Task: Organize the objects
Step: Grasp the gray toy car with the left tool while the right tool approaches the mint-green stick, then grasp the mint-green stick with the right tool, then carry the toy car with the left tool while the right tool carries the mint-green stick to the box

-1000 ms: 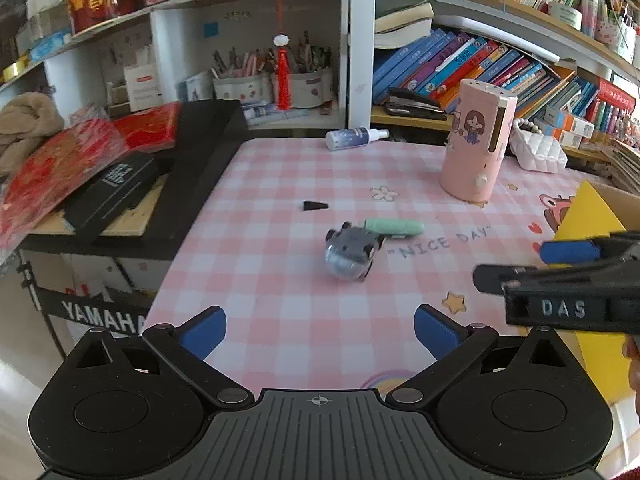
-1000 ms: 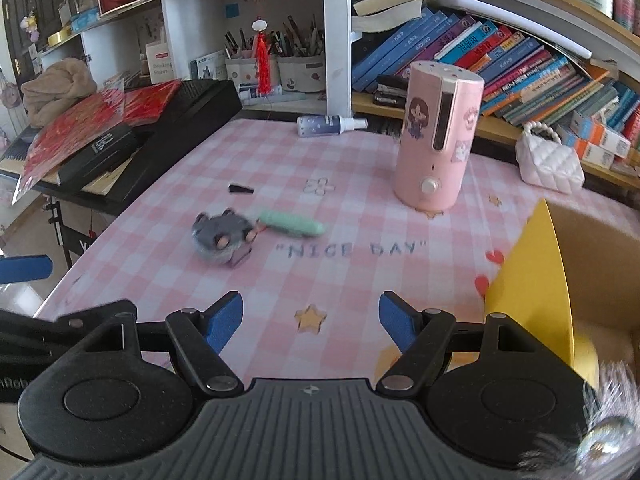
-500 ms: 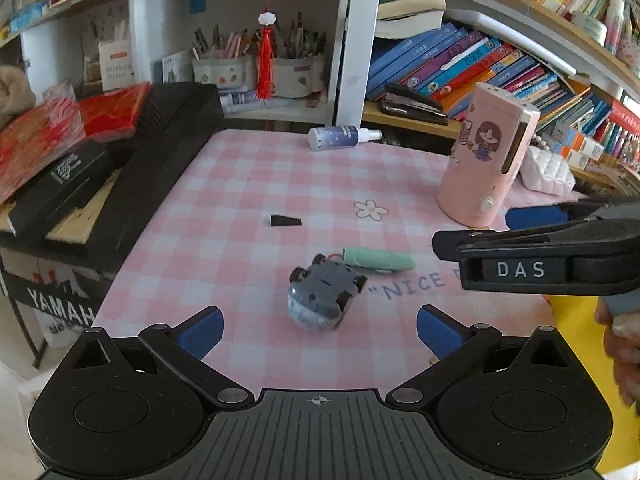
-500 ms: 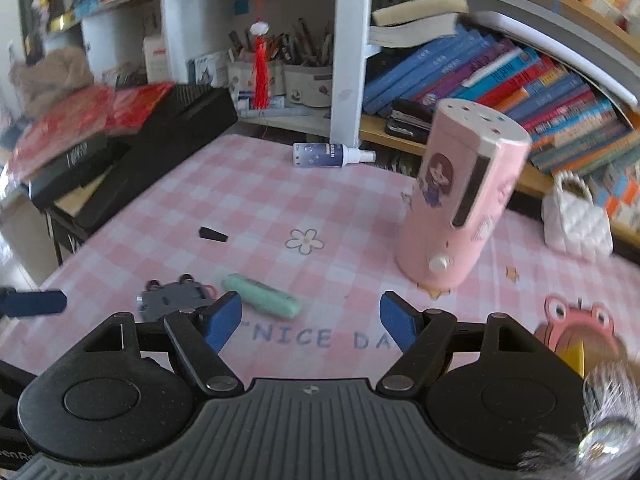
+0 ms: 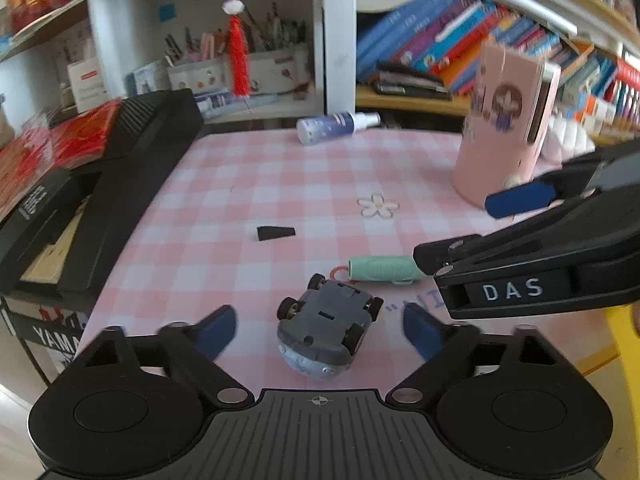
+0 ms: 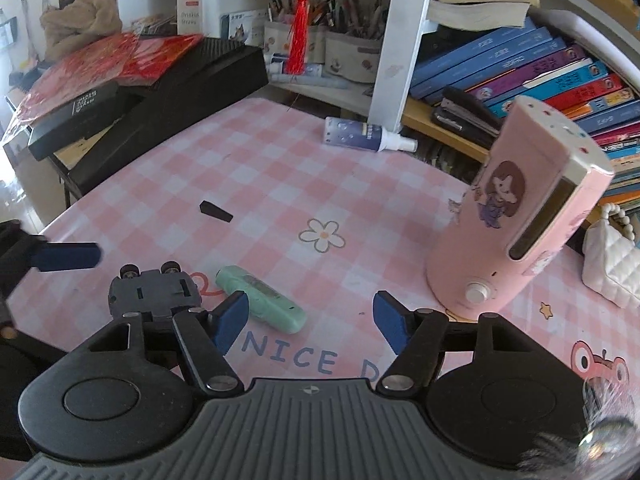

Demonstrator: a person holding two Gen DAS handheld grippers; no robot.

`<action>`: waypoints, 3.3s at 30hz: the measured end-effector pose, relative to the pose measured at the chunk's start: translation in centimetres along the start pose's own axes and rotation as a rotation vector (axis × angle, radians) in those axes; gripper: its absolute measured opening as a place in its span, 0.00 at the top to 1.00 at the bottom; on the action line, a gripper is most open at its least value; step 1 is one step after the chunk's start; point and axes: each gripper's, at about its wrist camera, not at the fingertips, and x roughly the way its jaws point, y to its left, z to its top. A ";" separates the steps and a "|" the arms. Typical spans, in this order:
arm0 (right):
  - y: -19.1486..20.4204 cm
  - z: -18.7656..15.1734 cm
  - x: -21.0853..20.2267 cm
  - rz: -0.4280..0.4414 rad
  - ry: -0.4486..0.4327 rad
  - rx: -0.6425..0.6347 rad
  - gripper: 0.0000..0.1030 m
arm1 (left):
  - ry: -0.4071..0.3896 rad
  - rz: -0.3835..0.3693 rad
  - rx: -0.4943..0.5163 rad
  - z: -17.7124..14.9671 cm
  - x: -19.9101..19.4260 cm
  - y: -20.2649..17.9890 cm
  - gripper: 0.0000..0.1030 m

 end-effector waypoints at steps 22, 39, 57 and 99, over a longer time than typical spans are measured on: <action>2.4 0.7 4.7 0.095 0.078 -0.144 0.50 | -0.037 -0.004 -0.133 -2.4 -4.3 3.7 0.62; 1.6 -0.1 1.2 0.178 0.038 0.086 0.78 | -0.103 -0.033 -0.171 -3.4 -9.7 4.2 0.62; 6.3 -7.2 -13.9 0.114 -0.119 0.207 0.78 | -0.183 -0.117 -0.155 -8.6 -18.9 4.8 0.62; 12.2 -27.9 -30.7 -0.217 -0.125 0.537 0.77 | -0.160 -0.469 0.184 -18.8 -29.1 -4.3 0.62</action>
